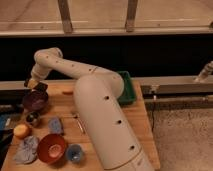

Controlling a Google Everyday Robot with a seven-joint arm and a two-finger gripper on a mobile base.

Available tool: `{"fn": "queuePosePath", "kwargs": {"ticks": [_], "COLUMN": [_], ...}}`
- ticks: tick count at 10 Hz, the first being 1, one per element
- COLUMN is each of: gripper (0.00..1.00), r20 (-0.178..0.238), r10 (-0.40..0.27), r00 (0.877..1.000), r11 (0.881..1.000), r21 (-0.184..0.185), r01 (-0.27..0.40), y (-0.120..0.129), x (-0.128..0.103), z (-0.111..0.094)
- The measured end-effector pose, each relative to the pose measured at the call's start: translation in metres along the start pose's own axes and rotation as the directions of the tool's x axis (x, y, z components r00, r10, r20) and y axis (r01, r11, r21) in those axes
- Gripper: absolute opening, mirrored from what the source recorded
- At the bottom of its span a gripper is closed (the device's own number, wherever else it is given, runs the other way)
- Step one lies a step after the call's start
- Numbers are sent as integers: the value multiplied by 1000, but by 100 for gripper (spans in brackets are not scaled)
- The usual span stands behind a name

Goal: Place eraser in purple bowl

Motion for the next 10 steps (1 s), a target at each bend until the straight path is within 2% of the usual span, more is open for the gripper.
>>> {"fn": "queuePosePath", "kwargs": {"ticks": [1, 3, 4, 5, 6, 8, 10], "gripper": [0, 0, 1, 4, 4, 4, 4], "r20": [1, 7, 9, 21, 35, 46, 45], "r10": [-16, -51, -51, -63, -74, -83, -81], "r00": [1000, 999, 999, 998, 997, 995, 996], "r11": [1000, 997, 994, 985, 976, 969, 970], "r21": [-15, -64, -97, -161, -202, -229, -227], "r01": [16, 51, 52, 66, 80, 92, 89], "y": [5, 29, 34, 39, 44, 48, 46], "x": [-4, -15, -12, -5, -5, -5, -3], "z": [2, 8, 9, 10, 11, 12, 11]}}
